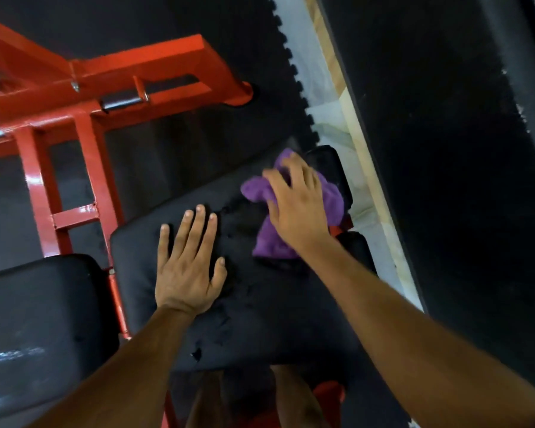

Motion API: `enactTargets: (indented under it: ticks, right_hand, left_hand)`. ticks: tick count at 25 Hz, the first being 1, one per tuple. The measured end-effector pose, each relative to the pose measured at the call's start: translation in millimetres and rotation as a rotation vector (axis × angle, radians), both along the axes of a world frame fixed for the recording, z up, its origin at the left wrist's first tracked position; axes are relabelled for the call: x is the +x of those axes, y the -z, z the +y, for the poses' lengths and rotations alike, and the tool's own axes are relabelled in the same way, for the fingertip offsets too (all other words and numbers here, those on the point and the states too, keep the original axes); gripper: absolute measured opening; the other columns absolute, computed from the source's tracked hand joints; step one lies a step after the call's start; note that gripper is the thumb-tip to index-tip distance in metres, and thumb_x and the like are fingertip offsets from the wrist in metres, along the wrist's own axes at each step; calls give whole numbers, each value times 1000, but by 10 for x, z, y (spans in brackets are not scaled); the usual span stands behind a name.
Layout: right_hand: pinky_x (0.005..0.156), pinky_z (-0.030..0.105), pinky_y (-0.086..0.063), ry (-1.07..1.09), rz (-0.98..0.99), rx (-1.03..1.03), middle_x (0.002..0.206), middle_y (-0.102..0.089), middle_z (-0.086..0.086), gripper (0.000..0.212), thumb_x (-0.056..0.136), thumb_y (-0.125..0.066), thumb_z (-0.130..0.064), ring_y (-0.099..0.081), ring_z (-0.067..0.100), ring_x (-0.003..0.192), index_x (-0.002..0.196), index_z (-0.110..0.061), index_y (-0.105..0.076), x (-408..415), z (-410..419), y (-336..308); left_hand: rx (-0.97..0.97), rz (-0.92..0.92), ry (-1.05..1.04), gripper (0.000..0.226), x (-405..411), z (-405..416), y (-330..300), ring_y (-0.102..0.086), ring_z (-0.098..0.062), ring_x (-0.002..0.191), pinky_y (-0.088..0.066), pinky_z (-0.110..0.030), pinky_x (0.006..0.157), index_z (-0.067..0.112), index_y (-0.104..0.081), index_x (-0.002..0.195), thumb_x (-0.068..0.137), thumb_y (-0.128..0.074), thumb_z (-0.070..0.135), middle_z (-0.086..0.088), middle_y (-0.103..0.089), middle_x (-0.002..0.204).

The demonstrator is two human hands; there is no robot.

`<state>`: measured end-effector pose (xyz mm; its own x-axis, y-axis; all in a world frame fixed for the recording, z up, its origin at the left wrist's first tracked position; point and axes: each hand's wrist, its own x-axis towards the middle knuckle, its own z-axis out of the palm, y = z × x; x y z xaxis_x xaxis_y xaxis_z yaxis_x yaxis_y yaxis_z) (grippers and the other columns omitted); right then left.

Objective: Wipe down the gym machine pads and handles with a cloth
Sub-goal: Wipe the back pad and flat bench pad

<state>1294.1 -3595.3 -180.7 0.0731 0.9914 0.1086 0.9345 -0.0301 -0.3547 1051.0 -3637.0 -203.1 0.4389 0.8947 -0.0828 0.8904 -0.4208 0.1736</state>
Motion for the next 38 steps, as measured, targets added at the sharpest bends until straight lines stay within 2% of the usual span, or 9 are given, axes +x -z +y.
enactTargets:
  ticks: [4, 10, 17, 23, 26, 28, 31, 34, 38]
  right_hand:
    - [97, 52, -50, 45, -21, -74, 139, -48, 13, 42, 88, -67, -23, -52, 34, 124, 129, -20, -58, 83, 611, -19]
    - [101, 59, -49, -17, 60, -163, 155, -34, 10, 51, 82, -65, -17, -38, 38, 142, 131, -27, -51, 163, -1363, -125]
    - [95, 52, -51, 96, 37, -91, 137, -51, 12, 43, 86, -68, -14, -56, 33, 120, 128, -17, -59, 80, 855, -40]
    - [100, 42, -53, 18, 147, -244, 151, -45, 11, 55, 81, -76, -4, -58, 33, 125, 132, -18, -62, 258, -735, -309]
    - [92, 29, -49, -84, 19, -188, 146, -51, 12, 62, 66, -85, -4, -61, 32, 121, 123, -23, -68, 0, -1336, -356]
    - [101, 41, -53, -249, -33, -144, 147, -47, 10, 52, 74, -70, -8, -48, 32, 133, 122, -26, -66, -327, -1506, -286]
    - [107, 62, -42, -301, -93, -105, 142, -45, 13, 57, 67, -77, -11, -35, 35, 138, 122, -22, -65, -586, -1061, -10]
    - [110, 61, -39, -140, -79, -30, 136, -51, 19, 43, 79, -65, -19, -40, 38, 130, 122, -18, -65, -782, -135, 49]
    - [114, 56, -34, -75, -111, -129, 145, -47, 13, 54, 84, -70, -21, -43, 37, 135, 136, -23, -55, -920, 437, -27]
  left_hand:
    - [-25, -9, 14, 78, -12, 30, -22, -14, -27, 159, -12, -60, 126, 13, -26, 163, 92, -39, 44, -8, -16, 172]
    - [-21, -1, 13, 80, 9, 24, 24, -12, -26, 159, -11, -61, 126, 13, -25, 163, 91, -39, 44, -9, -15, 172]
    - [-17, -1, 24, 80, 22, 36, 21, -13, -27, 159, -10, -60, 126, 12, -26, 162, 91, -39, 45, -9, -17, 172]
    - [-10, -13, 12, 79, 12, 13, 11, -13, -24, 159, -12, -60, 126, 13, -27, 163, 92, -41, 43, -6, -13, 172]
    - [-8, -74, -6, 74, -8, 44, -84, -13, -22, 159, -12, -57, 127, 12, -24, 163, 98, -39, 44, -5, -13, 173]
    - [6, -150, -183, 70, -202, -111, -129, -13, -22, 159, -13, -58, 127, 11, -23, 163, 103, -37, 43, -6, -16, 172]
    - [29, -94, -388, 69, -515, -418, -36, -14, -22, 159, -18, -63, 124, 12, -27, 162, 103, -33, 47, -6, -18, 172]
    - [39, -77, -366, 69, -589, -496, 95, -15, -23, 159, -16, -61, 125, 12, -29, 162, 101, -35, 45, -5, -20, 171]
    - [64, -98, -370, 67, -577, -481, 99, -16, -22, 159, -9, -53, 128, 13, -30, 162, 102, -32, 43, -4, -21, 171]
